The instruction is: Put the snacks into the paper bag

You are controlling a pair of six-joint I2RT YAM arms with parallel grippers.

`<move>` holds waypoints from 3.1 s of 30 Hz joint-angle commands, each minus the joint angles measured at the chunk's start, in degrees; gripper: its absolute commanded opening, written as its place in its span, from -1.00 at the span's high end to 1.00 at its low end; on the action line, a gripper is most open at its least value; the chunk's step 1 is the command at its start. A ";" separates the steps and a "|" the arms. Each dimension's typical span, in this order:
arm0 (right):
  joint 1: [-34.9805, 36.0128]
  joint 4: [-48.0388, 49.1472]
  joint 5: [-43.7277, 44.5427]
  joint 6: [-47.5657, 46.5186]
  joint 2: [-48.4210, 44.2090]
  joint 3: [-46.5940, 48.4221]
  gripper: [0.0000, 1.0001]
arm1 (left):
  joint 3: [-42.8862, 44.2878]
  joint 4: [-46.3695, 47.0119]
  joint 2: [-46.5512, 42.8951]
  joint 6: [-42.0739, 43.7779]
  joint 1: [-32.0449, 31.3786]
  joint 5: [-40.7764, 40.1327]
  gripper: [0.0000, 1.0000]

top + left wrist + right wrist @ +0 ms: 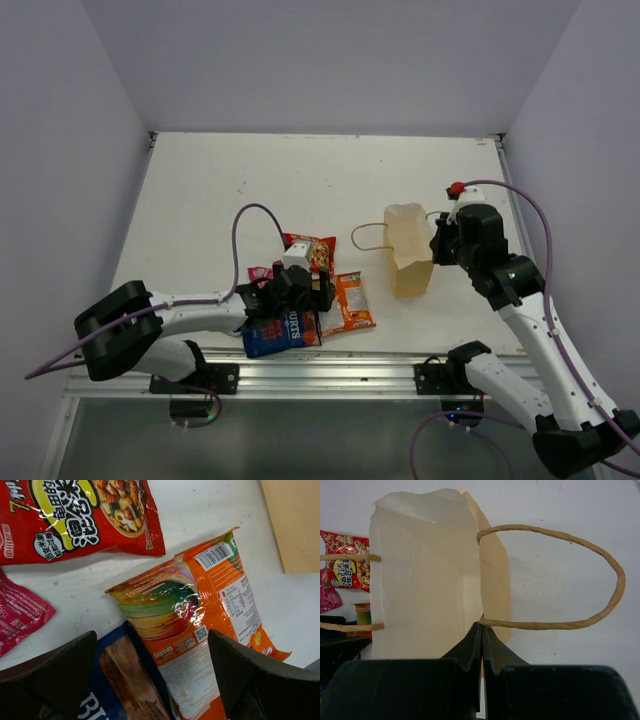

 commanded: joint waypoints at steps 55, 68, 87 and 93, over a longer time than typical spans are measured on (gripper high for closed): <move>0.01 1.17 0.43 1.12 -3.77 -4.59 1.00 | 52.50 7.21 8.87 35.00 -21.74 -40.06 1.00; 0.01 1.60 -0.45 0.94 -4.30 -5.03 1.00 | 67.10 11.80 18.46 41.87 -19.73 -39.71 1.00; 0.09 1.78 -1.07 0.86 -5.01 -5.30 1.00 | 71.76 3.62 30.59 31.23 -14.01 -34.26 1.00; 0.09 1.87 -1.24 0.86 -5.18 -5.47 1.00 | 69.58 4.93 32.44 30.09 -14.10 -36.28 1.00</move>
